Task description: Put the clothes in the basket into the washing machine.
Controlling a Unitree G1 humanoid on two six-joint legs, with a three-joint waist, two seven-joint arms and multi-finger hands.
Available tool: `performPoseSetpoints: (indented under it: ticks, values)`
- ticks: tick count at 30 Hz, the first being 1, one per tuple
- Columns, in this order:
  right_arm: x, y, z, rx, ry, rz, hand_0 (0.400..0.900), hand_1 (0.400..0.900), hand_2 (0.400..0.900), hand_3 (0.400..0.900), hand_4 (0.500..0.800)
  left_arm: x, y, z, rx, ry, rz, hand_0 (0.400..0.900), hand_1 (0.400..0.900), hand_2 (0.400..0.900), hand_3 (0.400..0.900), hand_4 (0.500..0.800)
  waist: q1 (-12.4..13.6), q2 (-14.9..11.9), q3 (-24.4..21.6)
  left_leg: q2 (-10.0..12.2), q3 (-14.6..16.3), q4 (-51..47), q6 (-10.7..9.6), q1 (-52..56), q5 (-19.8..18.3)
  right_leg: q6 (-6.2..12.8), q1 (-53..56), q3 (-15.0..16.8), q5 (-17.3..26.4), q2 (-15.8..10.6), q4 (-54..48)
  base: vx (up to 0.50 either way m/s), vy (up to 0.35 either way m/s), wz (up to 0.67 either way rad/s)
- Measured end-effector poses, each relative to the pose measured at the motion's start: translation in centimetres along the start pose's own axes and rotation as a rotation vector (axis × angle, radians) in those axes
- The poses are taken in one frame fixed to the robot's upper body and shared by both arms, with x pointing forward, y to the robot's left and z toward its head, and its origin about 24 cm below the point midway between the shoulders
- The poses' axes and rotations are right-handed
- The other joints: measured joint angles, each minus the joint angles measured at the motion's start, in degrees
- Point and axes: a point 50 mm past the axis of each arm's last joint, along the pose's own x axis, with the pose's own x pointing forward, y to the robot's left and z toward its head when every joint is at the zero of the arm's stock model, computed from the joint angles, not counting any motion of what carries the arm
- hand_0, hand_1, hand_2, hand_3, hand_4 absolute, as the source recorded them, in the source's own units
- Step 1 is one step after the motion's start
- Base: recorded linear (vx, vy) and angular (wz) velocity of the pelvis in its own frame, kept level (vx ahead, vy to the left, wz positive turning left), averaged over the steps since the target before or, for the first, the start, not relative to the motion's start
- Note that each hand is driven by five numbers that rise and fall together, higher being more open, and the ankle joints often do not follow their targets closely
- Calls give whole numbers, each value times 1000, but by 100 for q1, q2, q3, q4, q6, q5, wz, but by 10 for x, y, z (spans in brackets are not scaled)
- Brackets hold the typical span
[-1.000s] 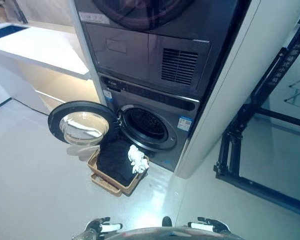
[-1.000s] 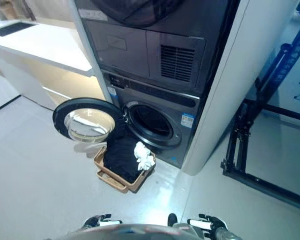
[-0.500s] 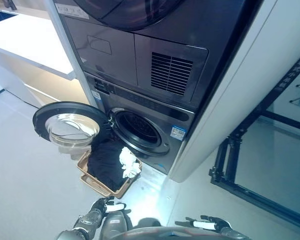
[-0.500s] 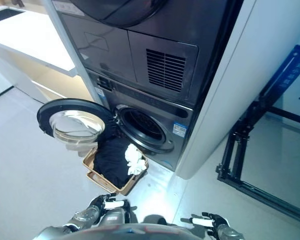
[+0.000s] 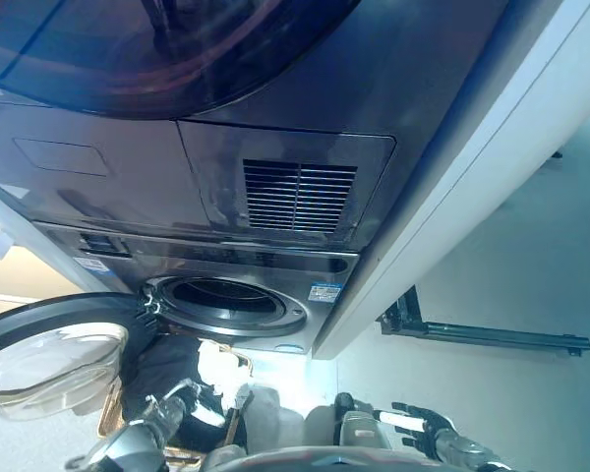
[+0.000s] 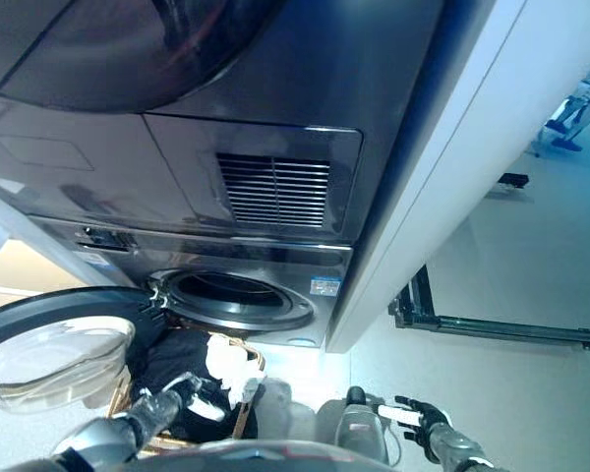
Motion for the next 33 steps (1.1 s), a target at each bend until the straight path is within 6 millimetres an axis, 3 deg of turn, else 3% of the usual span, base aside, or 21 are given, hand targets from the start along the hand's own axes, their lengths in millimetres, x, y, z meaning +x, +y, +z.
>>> performPoseSetpoints:
  ticks: [1, 3, 5, 7, 9, 12, 15, 20, 24, 27, 33]
  values:
    - [-3, -15, 1, 22, -4, -41, 900, 900, 900, 900, 800, 1, 6, 8, 9, -15, 16, 900, 900, 900, 900, 800, -75, 28, 20, -33, -103, -2, -37, -82, 24, -203, 113, 51, 423, 84, -269, 21, -38, 20]
    - [-16, -64, 7, 51, -8, -177, 900, 900, 900, 900, 800, 2, -1, 21, 22, -49, -3, 900, 900, 900, 900, 800, -69, 344, 55, 143, -57, 10, -123, -209, 50, -329, 167, -89, 576, 228, -504, 9, -6, 0]
    - [-30, -103, 30, 76, -73, -303, 900, 900, 900, 900, 800, 3, -7, 25, 24, -50, -24, 900, 900, 900, 900, 800, -55, 513, 67, 256, -48, 192, -233, -387, -30, -417, 58, -94, 615, 357, -523, -77, 26, -14]
    - [-42, -128, 60, 81, -171, -385, 900, 900, 900, 900, 800, 3, -7, 33, 21, -65, -22, 900, 900, 900, 900, 800, -110, 552, 86, 328, -6, 330, -278, -608, -90, -462, -146, -79, 614, 419, -478, -121, 21, -14]
    - [-51, -141, 92, 100, -279, -450, 900, 900, 900, 900, 800, 3, 7, 56, 26, -114, 18, 900, 900, 900, 900, 800, -161, 506, 255, 361, 33, 460, -305, -810, -113, -523, -356, -63, 646, 459, -408, -134, -1, -15]
    - [-53, -136, 119, 104, -372, -472, 900, 900, 900, 900, 800, -2, 32, 90, 30, -191, 99, 900, 900, 900, 900, 800, -259, 345, 513, 388, 51, 619, -314, -1094, -141, -517, -649, 8, 635, 476, -312, -134, -26, -8]
    - [-56, -130, 142, 104, -460, -480, 900, 900, 900, 900, 800, -15, 67, 134, 11, -301, 214, 900, 900, 900, 900, 800, -326, 348, 945, 380, 40, 923, -290, -1593, -165, -527, -1080, 29, 645, 421, -133, -113, -45, -8]
    - [-52, -113, 158, 147, -525, -459, 900, 900, 900, 900, 800, -38, 117, 166, -42, -394, 394, 900, 900, 900, 900, 800, -439, 457, 1449, 419, 80, 1229, -286, -2164, -225, -586, -1689, 154, 682, 424, 131, -65, -52, -11]
    - [-48, -104, 155, 178, -541, -450, 900, 900, 900, 900, 800, -55, 151, 175, 70, -390, 539, 900, 900, 900, 900, 800, -579, 436, 1527, 461, 54, 1670, -303, -2680, -395, -584, -2133, 197, 628, 394, 348, -21, -35, -4]
    - [-47, -102, 152, 204, -541, -454, 900, 900, 900, 900, 800, -68, 178, 170, 203, -354, 634, 900, 900, 900, 900, 800, -665, 347, 1598, 553, 39, 2102, -308, -3181, -485, -622, -2541, 181, 622, 384, 545, -4, -10, 1]
    - [-47, -108, 141, 267, -530, -473, 900, 900, 900, 900, 800, -70, 194, 147, 390, -231, 677, 900, 900, 900, 900, 800, -808, 255, 1665, 700, -71, 2448, -313, -3697, -523, -623, -2897, 7, 621, 393, 635, -4, -2, 7]
